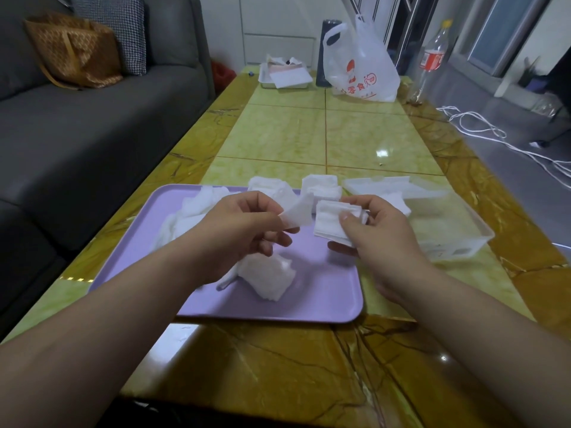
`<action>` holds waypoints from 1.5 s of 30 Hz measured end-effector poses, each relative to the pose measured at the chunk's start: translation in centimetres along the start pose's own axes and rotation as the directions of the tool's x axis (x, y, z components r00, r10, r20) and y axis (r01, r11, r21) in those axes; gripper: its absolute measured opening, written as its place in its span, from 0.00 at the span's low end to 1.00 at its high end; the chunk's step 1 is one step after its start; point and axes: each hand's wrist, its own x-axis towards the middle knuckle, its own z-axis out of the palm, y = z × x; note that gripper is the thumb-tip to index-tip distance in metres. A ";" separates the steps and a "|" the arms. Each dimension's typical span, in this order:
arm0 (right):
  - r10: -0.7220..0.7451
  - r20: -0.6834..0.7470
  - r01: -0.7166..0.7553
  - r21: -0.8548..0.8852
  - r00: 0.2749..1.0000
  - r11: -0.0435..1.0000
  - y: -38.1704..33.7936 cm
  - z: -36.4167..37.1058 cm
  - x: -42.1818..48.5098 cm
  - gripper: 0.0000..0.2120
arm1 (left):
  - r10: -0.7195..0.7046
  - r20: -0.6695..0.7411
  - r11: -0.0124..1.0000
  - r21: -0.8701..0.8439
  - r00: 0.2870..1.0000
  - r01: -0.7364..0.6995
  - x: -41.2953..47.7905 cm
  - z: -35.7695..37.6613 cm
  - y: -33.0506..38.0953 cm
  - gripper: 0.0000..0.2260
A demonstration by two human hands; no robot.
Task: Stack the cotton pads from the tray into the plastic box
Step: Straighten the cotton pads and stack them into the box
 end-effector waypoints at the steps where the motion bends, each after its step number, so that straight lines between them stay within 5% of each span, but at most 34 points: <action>1: 0.004 0.006 -0.004 -0.012 1.000 1.000 0.0 0.1 -0.1 0.08 | 0.012 0.026 1.000 0.001 1.000 -0.012 -0.1 0.1 0.1 0.08; 9: 0.003 0.158 -0.004 0.006 0.987 1.000 -0.2 0.7 -0.7 0.09 | 0.031 0.055 0.998 0.061 0.998 -0.034 -0.1 0.9 -0.8 0.07; 15: -0.002 0.145 0.002 0.003 0.989 1.000 0.1 0.8 -0.6 0.08 | 0.027 0.077 1.000 -0.014 0.997 -0.026 0.0 1.2 -0.9 0.10; 20: 0.026 0.163 -0.032 0.030 0.986 0.999 0.0 0.7 -0.6 0.06 | 0.073 -0.027 0.985 0.157 0.997 -0.067 0.1 1.4 -0.9 0.09; 26: 0.053 0.169 -0.059 0.031 0.984 0.998 0.2 0.7 -0.6 0.06 | 0.110 -0.099 0.989 0.109 0.989 -0.099 0.3 1.6 -1.0 0.06; 34: 0.046 0.178 -0.050 0.021 0.983 0.999 0.3 0.6 -0.6 0.07 | 0.101 -0.028 0.985 0.144 0.994 -0.096 0.3 1.4 -1.1 0.16; 41: 0.049 0.095 -0.050 0.007 0.994 0.999 0.6 0.5 -0.2 0.09 | 0.098 -0.001 0.986 0.133 0.995 -0.097 0.1 1.0 -0.7 0.03; 45: 0.078 0.197 -0.086 0.033 0.977 0.996 0.0 0.6 -0.5 0.14 | 0.086 0.075 0.992 0.085 0.993 -0.093 -0.1 1.6 -1.1 0.04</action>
